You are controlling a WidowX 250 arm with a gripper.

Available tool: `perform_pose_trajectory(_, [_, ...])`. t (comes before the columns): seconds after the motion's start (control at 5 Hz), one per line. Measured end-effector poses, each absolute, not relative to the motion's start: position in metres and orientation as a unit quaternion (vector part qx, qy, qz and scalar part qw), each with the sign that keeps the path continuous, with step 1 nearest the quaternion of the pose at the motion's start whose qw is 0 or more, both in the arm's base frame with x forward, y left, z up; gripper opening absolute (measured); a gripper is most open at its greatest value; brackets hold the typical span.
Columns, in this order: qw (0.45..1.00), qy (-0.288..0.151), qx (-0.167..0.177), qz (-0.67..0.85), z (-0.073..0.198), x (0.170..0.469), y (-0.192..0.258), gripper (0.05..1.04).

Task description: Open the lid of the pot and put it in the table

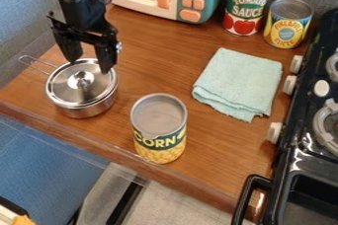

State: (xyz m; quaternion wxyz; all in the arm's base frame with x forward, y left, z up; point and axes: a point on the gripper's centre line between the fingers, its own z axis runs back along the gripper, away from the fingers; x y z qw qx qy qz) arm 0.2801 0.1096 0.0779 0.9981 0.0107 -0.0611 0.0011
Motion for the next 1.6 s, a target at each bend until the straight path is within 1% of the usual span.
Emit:
perform_pose_trajectory(0.2, [0.998,-0.046,0.036,0.010,0.073,0.274,0.115,0.999])
perform_pose_trajectory(0.4, [0.998,-0.026,0.053,0.021,0.065,0.271,0.119,0.972])
perform_pose_trajectory(0.6, [0.998,-0.015,0.063,0.021,0.058,0.272,0.119,0.706])
perform_pose_trajectory(0.8, [0.997,-0.011,0.071,0.022,0.057,0.273,0.120,0.404])
perform_pose_trajectory(1.0, [0.997,-0.012,0.072,0.022,0.057,0.275,0.121,0.280])
perform_pose_trajectory(1.4, [0.998,-0.007,0.056,0.030,0.057,0.271,0.122,0.280])
perform_pose_trajectory(1.6, [0.998,-0.002,0.050,0.034,0.062,0.271,0.121,0.280])
